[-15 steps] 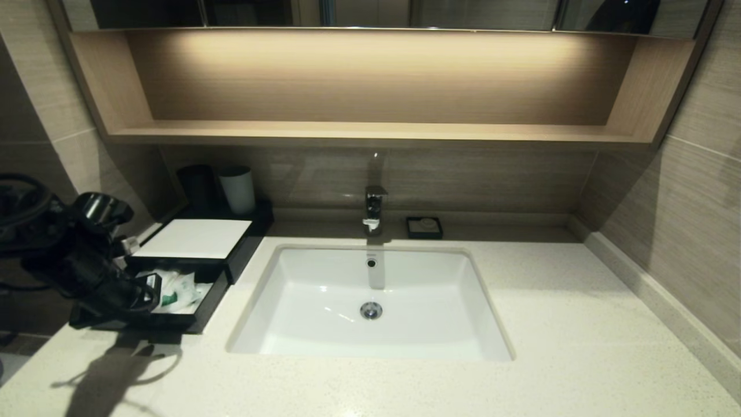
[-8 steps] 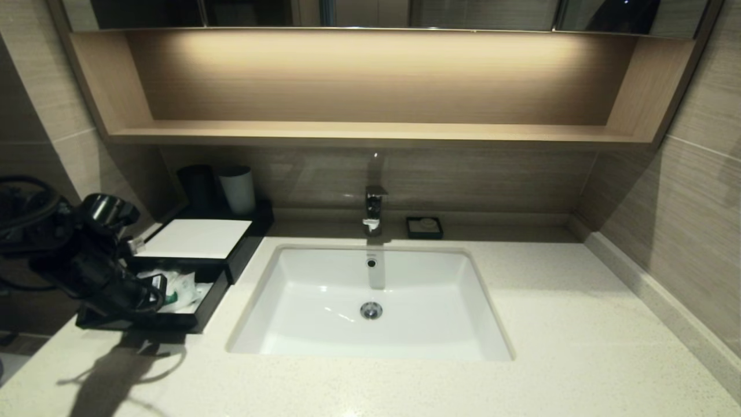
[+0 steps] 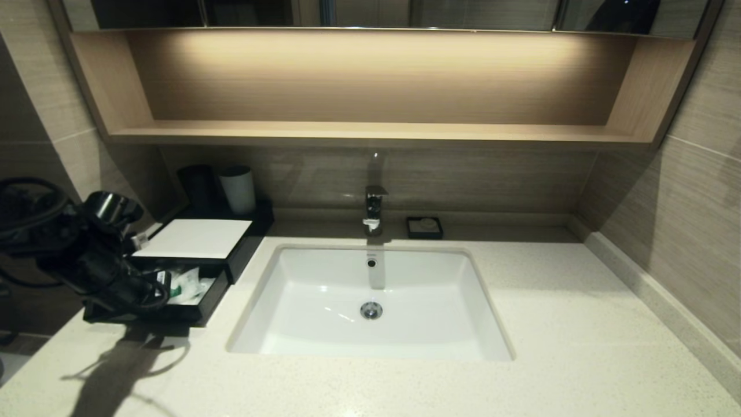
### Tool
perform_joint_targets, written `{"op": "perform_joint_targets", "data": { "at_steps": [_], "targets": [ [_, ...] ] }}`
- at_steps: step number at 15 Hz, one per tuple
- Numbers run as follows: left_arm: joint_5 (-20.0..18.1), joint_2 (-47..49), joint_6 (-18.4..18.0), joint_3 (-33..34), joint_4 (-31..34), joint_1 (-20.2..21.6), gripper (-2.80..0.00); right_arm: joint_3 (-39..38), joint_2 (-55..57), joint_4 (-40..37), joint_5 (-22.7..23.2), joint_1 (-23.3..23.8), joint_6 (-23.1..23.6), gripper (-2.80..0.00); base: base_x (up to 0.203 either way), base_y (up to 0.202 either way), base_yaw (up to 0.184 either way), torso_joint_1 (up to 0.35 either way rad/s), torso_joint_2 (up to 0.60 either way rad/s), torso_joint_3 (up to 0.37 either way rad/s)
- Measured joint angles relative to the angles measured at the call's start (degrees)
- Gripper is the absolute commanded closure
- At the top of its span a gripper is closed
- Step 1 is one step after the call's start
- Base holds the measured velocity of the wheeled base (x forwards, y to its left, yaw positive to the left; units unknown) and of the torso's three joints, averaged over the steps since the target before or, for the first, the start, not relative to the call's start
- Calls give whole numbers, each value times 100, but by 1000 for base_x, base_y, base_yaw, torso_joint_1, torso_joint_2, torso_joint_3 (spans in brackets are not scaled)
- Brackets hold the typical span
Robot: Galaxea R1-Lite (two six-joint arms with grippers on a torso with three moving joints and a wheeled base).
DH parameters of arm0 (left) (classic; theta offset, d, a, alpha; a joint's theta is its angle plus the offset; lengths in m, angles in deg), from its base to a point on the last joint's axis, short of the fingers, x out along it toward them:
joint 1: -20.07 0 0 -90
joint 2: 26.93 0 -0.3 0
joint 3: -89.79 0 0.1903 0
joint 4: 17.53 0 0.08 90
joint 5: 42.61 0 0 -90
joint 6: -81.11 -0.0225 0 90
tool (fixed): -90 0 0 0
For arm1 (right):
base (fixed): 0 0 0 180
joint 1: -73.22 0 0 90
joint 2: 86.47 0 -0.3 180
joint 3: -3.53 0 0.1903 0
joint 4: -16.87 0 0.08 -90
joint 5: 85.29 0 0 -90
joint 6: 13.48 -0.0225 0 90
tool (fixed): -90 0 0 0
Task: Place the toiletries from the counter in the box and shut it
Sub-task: Close the drawer
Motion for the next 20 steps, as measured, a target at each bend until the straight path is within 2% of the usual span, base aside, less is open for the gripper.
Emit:
{"op": "perform_joint_targets", "data": {
  "at_steps": [11, 20],
  "targets": [
    [-42, 60, 243, -6, -554, -155, 0, 0, 0, 2, 0, 0, 2, 0, 0, 0, 0, 0, 0, 0],
    [-46, 230, 254, -96, -785, -164, 0, 0, 0, 1, 0, 0, -1, 0, 0, 0, 0, 0, 0, 0]
  ]
}}
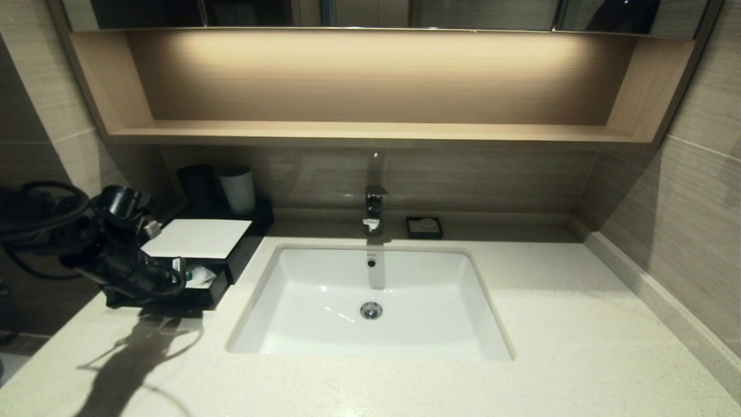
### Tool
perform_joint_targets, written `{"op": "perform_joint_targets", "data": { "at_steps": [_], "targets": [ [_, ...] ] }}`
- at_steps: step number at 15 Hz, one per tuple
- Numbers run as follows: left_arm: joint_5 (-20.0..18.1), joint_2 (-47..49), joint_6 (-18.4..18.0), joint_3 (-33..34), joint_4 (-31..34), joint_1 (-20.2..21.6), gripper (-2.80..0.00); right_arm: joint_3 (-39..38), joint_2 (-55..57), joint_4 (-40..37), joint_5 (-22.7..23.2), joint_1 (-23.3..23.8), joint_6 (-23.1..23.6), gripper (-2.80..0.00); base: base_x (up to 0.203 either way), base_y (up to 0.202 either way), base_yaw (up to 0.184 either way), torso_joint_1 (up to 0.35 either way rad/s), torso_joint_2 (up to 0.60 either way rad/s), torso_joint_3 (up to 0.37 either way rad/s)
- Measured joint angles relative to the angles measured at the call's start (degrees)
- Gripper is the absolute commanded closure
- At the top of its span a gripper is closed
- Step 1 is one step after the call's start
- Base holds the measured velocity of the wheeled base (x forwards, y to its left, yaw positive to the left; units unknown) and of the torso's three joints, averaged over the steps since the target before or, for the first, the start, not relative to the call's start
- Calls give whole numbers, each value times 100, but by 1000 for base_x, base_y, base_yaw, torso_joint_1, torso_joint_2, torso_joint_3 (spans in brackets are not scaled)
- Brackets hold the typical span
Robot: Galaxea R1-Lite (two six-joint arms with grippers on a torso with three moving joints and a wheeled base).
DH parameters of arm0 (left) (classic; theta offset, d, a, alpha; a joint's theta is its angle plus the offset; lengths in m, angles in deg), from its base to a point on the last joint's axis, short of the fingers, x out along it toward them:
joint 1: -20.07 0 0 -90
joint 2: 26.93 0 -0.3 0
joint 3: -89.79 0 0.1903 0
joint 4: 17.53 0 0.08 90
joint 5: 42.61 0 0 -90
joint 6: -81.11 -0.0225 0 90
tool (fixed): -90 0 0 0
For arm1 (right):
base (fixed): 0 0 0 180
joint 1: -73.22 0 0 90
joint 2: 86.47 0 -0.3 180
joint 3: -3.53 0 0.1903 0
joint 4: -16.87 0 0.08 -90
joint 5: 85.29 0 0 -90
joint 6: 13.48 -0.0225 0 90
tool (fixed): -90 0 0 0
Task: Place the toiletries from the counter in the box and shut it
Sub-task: Close the drawer
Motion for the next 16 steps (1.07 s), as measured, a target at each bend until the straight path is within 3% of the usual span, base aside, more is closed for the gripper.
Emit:
{"op": "perform_joint_targets", "data": {
  "at_steps": [16],
  "targets": [
    [-11, 102, 91, -50, -427, -41, 0, 0, 0, 1, -1, 2, 0, 0, 0, 0, 0, 0, 0, 0]
  ]
}}
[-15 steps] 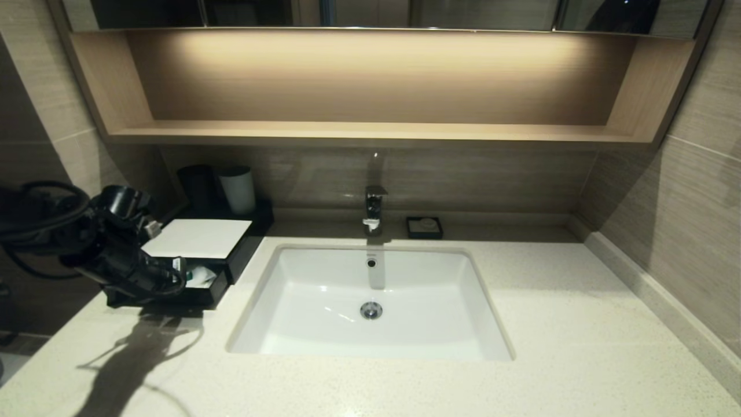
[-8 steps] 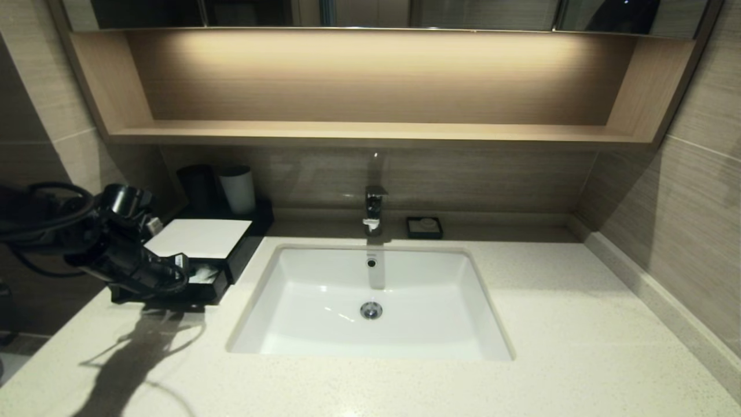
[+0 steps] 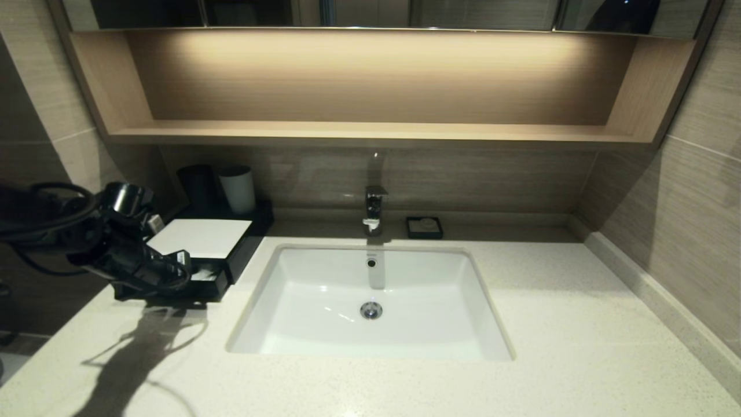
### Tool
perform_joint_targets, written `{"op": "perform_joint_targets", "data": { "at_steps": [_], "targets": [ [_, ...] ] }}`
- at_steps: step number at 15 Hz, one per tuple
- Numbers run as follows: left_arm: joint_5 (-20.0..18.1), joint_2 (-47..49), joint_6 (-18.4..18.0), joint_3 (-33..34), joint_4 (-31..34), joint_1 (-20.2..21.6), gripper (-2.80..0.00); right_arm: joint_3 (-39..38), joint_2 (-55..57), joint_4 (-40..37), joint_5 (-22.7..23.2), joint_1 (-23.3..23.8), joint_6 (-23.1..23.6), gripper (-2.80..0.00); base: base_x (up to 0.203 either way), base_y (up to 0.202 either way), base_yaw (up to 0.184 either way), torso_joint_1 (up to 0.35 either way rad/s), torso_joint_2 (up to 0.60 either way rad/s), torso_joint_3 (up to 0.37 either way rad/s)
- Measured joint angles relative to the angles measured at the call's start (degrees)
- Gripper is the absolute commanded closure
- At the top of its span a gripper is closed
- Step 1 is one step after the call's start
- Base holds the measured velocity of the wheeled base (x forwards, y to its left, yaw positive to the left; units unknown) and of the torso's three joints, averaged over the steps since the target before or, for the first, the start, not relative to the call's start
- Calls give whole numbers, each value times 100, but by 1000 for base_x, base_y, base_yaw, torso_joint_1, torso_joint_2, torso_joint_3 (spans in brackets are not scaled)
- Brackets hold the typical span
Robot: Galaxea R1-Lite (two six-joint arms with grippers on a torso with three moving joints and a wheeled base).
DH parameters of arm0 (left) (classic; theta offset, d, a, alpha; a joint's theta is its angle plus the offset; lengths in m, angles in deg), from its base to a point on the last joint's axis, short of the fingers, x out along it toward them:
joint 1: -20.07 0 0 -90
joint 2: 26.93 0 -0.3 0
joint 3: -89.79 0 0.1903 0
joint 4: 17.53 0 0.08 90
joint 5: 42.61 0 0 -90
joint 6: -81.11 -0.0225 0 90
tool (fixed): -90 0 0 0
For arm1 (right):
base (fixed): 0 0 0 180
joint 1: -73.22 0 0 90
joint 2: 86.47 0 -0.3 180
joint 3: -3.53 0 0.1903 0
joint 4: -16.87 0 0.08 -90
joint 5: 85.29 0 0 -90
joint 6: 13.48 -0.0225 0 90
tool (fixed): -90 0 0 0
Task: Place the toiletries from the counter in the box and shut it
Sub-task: Close the drawer
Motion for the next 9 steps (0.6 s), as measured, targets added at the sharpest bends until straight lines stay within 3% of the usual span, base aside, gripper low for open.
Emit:
{"op": "perform_joint_targets", "data": {
  "at_steps": [9],
  "targets": [
    [-2, 166, 5, -74, -172, 0, 0, 0, 0, -2, 1, 0, 2, 0, 0, 0, 0, 0, 0, 0]
  ]
}}
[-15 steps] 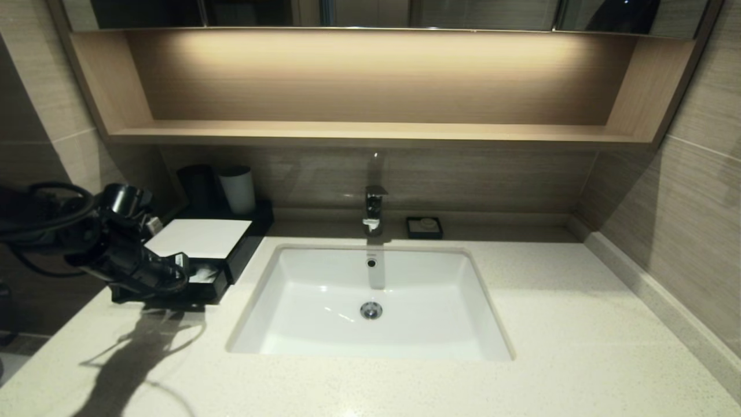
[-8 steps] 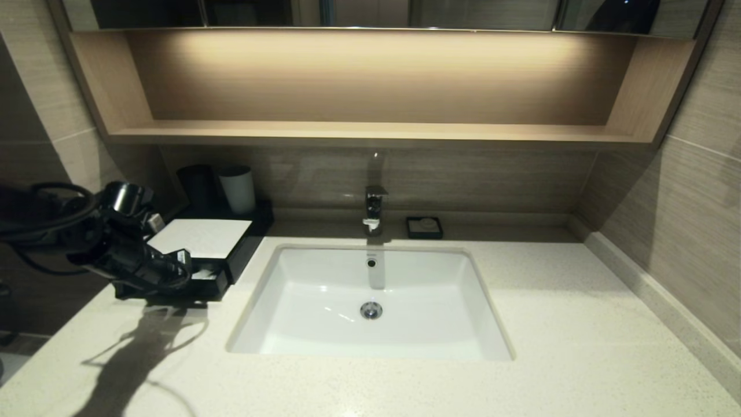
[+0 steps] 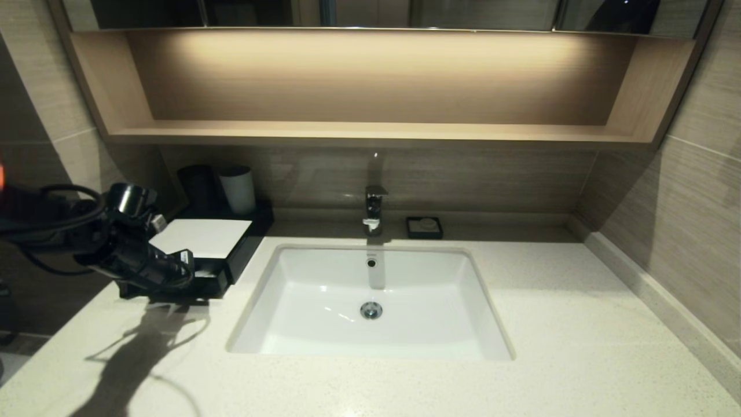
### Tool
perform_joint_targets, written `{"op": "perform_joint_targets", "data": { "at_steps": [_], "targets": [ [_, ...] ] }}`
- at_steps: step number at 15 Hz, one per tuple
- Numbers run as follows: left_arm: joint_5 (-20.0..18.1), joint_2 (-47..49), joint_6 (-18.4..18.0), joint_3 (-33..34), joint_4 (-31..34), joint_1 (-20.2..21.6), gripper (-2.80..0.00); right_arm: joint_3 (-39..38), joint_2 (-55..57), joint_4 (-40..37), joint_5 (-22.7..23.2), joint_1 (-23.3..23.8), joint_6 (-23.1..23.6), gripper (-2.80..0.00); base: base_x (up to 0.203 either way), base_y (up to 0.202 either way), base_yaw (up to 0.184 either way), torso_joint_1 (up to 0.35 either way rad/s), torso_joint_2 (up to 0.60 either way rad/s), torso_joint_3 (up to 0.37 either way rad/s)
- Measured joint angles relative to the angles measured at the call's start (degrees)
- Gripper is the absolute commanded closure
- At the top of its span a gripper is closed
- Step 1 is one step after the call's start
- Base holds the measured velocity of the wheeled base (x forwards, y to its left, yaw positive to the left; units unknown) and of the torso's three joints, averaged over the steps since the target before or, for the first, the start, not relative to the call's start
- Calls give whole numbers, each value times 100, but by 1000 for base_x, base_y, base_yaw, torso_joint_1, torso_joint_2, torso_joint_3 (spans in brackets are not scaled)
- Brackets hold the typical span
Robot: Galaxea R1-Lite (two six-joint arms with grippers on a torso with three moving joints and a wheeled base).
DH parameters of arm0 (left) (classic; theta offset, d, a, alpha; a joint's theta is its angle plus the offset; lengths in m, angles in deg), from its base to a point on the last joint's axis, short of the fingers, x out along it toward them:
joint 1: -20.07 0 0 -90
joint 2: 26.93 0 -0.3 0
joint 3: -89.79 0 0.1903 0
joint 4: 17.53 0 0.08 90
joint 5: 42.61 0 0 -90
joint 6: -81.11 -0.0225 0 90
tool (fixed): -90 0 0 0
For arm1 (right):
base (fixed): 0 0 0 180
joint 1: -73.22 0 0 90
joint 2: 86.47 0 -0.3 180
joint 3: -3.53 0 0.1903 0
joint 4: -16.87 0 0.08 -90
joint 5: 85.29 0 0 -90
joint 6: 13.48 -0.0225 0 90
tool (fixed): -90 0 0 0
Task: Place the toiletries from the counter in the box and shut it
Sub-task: Close the drawer
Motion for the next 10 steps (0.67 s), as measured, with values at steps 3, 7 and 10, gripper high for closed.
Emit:
{"op": "perform_joint_targets", "data": {
  "at_steps": [3, 7, 10],
  "targets": [
    [2, 16, 74, -6, -93, 2, 0, 0, 0, 2, 0, 0, 0, 0, 0, 0, 0, 0, 0, 0],
    [7, 24, 88, -6, -184, 6, 0, 0, 0, 2, 0, 0, 0, 0, 0, 0, 0, 0, 0, 0],
    [4, 30, 88, -6, -215, 2, 0, 0, 0, 1, 0, -1, -1, 0, 0, 0, 0, 0, 0, 0]
  ]
}}
